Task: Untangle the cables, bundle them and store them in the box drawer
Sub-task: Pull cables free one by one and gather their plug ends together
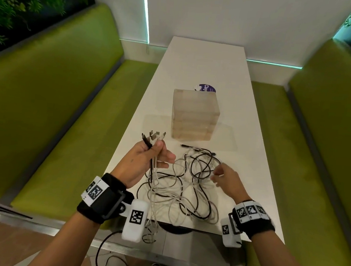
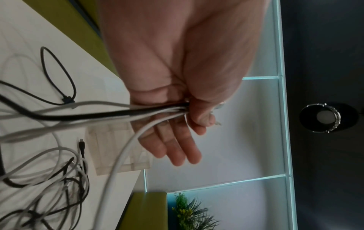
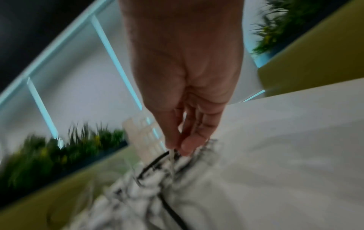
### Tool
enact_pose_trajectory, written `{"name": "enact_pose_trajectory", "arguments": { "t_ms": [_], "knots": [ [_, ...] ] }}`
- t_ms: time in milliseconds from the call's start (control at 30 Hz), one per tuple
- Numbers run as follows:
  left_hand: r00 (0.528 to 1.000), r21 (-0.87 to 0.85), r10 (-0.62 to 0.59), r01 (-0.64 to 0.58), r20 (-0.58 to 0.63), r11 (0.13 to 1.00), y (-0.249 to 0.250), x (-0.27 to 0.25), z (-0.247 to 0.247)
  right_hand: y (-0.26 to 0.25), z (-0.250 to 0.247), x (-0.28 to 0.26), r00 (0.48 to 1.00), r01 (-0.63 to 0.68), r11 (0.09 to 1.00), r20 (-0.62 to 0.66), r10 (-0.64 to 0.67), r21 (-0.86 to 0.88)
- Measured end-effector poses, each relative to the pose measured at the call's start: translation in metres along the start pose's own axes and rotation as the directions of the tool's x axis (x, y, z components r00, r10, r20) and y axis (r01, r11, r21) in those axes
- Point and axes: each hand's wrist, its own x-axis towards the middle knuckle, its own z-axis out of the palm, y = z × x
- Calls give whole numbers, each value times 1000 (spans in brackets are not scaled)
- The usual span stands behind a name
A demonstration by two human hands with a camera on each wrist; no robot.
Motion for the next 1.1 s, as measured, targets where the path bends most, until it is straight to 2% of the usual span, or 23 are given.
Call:
{"name": "enact_pose_trajectory", "arguments": {
  "t_ms": [100, 233, 367, 500, 600, 700, 800, 867, 900, 967, 1033, 1100],
  "knots": [
    [1000, -7, -6, 5, -13, 1000, -3, 5, 6, -34, -18, -2, 989, 134, 961, -89, -115, 242],
    [999, -18, 28, -28, -36, 999, -7, 18, 15, -79, -41, -2, 955, 284, 897, -189, -231, 338],
    [995, -23, 59, -61, -79, 998, -12, 37, 24, -117, -53, -7, 935, 354, 854, -113, -336, 381],
    [992, 128, 66, -52, -109, 990, -22, 65, 41, -146, -50, -10, 910, 399, 836, -52, -411, 378],
    [997, 192, 78, -72, -22, 979, -28, 77, 53, -156, -44, -5, 914, 396, 849, -68, -399, 349],
    [996, 175, 85, -91, 42, 980, -28, 79, 59, -159, -42, -3, 927, 374, 874, -122, -354, 309],
    [994, 168, 97, -104, 54, 980, -25, 81, 58, -157, -39, -3, 931, 362, 880, -173, -322, 306],
    [995, 153, 98, -99, 16, 983, -23, 83, 56, -150, -37, -3, 941, 328, 891, -194, -278, 314],
    [994, 158, 104, -100, -17, 982, -23, 83, 54, -145, -35, -5, 957, 280, 909, -164, -239, 309],
    [991, 174, 115, -101, -72, 980, -22, 85, 51, -133, -26, -8, 989, 143, 953, -3, -148, 267],
    [990, 145, 108, -95, -91, 985, -21, 86, 52, -120, -7, -10, 984, 89, 976, 133, -117, 201],
    [992, 87, 97, -90, -81, 992, -18, 84, 57, -111, 17, -5, 983, 157, 981, 73, -166, 115]
  ]
}}
